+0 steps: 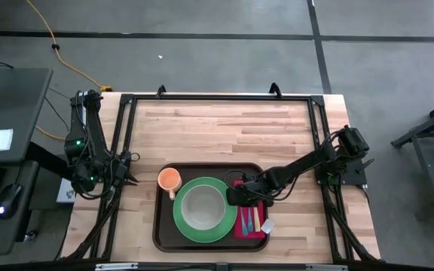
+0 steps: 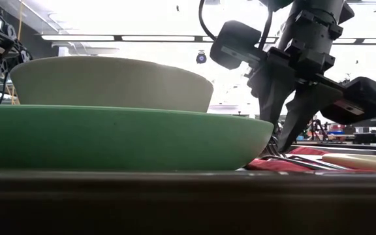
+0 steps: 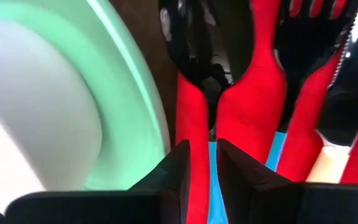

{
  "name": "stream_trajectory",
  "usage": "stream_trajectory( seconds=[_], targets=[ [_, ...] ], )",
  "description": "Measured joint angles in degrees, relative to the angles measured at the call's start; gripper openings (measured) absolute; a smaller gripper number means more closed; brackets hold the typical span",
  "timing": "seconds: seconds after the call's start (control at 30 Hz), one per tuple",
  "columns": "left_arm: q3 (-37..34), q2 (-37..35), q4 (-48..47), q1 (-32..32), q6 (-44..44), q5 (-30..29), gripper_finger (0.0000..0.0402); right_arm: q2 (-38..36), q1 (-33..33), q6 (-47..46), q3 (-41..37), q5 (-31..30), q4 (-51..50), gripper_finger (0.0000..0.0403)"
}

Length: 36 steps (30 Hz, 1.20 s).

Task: Set up tray
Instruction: Return to Home Position

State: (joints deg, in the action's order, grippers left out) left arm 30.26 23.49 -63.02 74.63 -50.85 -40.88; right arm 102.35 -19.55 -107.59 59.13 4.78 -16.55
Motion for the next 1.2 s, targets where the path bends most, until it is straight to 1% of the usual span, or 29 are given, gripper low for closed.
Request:
stream_trajectory(
  seconds=[0.1, 0.4, 0.53, 0.67, 0.77, 0.87, 1.07, 1.2],
  targets=[
    [0.00, 0.00, 0.00, 0.01, 0.01, 0.00, 0.0079, 0.00, 0.02, 0.00, 0.02, 0.35, 1.10, 0.0057],
    [0.00, 0.01, -0.04, 0.01, 0.02, 0.00, 0.0079, 0.00, 0.00, -0.57, 0.02, 4.55, 1.48, 0.0046],
    [0.00, 0.00, -0.04, 0.02, 0.02, 0.00, 0.0079, -0.80, 0.02, -0.59, 0.02, 4.57, 1.15, 0.0048],
    [0.00, 0.01, -0.04, 0.00, 0.25, 0.00, 0.0079, -3.66, 0.02, -0.57, 0.02, 2.69, -1.66, 0.0051],
    [0.00, 0.00, 0.01, 0.00, 0.53, -0.18, 0.0079, -7.00, 0.02, -0.15, 0.02, 0.46, -5.20, 0.0047],
    [0.10, 0.02, 0.05, 0.00, 0.63, -1.60, 0.0079, -10.97, 0.00, 1.29, 0.04, -3.19, -8.71, 0.0042],
    [2.77, 0.02, -0.05, 0.02, 4.22, -4.43, 0.0079, -19.33, 0.02, 7.45, 0.04, -12.62, -14.78, 0.0035],
    [5.53, -0.02, -0.04, 0.01, 8.70, -7.03, 0.0079, -24.71, 0.00, 13.76, 0.04, -21.10, -18.15, 0.0039]
  ],
)
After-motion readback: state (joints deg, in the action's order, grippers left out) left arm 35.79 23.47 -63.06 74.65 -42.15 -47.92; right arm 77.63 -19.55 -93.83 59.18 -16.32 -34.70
